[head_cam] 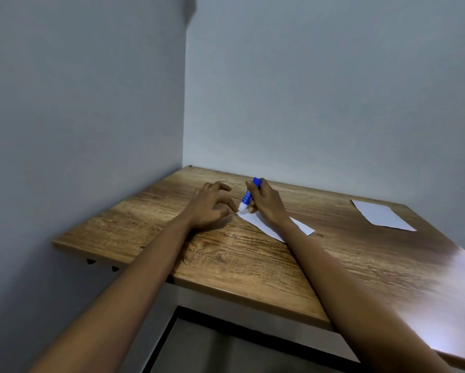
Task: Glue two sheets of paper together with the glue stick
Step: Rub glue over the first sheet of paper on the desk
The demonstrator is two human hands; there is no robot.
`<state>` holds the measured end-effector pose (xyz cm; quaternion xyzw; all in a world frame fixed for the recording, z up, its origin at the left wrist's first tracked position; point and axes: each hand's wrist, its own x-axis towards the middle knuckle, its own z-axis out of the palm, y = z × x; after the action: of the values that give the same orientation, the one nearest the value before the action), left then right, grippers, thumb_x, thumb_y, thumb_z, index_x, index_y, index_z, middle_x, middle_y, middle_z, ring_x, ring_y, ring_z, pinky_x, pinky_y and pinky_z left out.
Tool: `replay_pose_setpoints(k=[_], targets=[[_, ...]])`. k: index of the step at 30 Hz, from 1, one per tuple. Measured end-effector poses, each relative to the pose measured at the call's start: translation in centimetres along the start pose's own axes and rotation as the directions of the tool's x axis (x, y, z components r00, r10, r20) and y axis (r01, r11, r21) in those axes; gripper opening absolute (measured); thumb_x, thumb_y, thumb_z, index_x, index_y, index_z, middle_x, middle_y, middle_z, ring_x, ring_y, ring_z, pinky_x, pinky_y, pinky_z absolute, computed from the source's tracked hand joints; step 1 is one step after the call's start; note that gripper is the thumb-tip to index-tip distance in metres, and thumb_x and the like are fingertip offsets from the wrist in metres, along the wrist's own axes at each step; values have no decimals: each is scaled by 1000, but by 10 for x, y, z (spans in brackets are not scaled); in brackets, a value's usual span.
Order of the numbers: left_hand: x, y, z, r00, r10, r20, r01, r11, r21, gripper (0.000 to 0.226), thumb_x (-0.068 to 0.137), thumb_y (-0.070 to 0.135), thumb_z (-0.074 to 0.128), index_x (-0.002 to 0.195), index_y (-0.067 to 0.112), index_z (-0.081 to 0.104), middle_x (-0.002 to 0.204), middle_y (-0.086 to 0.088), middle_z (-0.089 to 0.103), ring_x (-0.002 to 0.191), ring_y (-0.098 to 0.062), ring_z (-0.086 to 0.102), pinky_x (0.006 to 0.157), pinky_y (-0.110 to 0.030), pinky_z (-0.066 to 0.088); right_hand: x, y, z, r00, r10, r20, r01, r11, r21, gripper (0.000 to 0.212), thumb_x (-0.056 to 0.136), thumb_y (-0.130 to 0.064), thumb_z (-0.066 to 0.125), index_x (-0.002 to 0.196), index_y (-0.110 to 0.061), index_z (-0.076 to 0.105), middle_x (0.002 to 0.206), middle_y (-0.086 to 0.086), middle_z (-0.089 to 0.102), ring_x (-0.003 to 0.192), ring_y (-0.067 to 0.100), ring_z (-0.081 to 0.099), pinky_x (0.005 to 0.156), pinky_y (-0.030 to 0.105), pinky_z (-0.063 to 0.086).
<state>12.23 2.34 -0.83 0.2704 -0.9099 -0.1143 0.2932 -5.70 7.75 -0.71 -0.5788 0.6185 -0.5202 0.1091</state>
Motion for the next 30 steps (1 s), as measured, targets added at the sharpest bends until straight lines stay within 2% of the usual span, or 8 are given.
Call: replay_pose_setpoints(k=[2, 6, 9, 11, 17, 25, 30], targets=[[-1, 3, -1, 999, 9, 51, -11, 999, 31, 35, 71, 37, 45, 95, 36, 71, 140, 2, 43, 128, -17, 33, 108, -47, 25, -1, -1, 2, 1000, -30, -8, 29, 992, -125, 38, 95, -52, 41, 90, -14, 48, 69, 5, 66, 59, 19, 65, 63, 33, 46], [-3, 6, -1, 993, -5, 115, 1, 999, 38, 41, 71, 38, 44, 104, 39, 69, 149, 2, 35, 136, -18, 26, 112, -50, 21, 1, -1, 5, 999, -46, -8, 43, 965, -259, 42, 95, -54, 36, 99, -14, 48, 64, -2, 64, 60, 17, 65, 66, 34, 44], [-3, 8, -2, 989, -28, 148, 25, 1000, 17, 46, 71, 40, 45, 111, 34, 67, 152, 2, 31, 139, -18, 22, 114, -51, 19, 1, -1, 6, 998, -60, -2, 57, 947, -316, 44, 95, -54, 35, 101, -14, 50, 67, 2, 67, 64, 19, 65, 68, 35, 45], [-4, 9, -3, 985, -44, 169, 42, 999, 16, 44, 71, 40, 45, 109, 36, 67, 152, 3, 29, 140, -17, 19, 114, -51, 18, 2, 0, 6, 997, -70, 10, 70, 938, -341, 45, 95, -55, 34, 102, -14, 50, 70, 5, 67, 67, 22, 65, 69, 37, 46], [-3, 9, -4, 980, -49, 191, 44, 999, 32, 43, 71, 41, 44, 106, 37, 68, 153, 3, 27, 141, -17, 17, 115, -51, 16, 3, 2, 6, 994, -100, 40, 107, 899, -425, 43, 95, -56, 34, 98, -15, 48, 74, 3, 60, 67, 22, 56, 61, 33, 38], [-1, 7, -1, 980, -63, 189, 58, 998, 32, 43, 68, 41, 45, 103, 39, 69, 150, 4, 32, 139, -16, 20, 115, -46, 16, 8, 16, -12, 997, -30, -69, -6, 881, -474, 40, 96, -54, 34, 99, -16, 45, 73, 0, 55, 66, 20, 53, 58, 32, 34], [-1, 7, -1, 979, -62, 193, 59, 998, 18, 43, 67, 41, 46, 103, 39, 69, 149, 4, 33, 139, -17, 21, 115, -47, 16, 12, 24, -20, 988, 25, -151, -93, 884, -459, 35, 96, -53, 35, 96, -18, 41, 75, 2, 54, 68, 22, 52, 56, 31, 30]])
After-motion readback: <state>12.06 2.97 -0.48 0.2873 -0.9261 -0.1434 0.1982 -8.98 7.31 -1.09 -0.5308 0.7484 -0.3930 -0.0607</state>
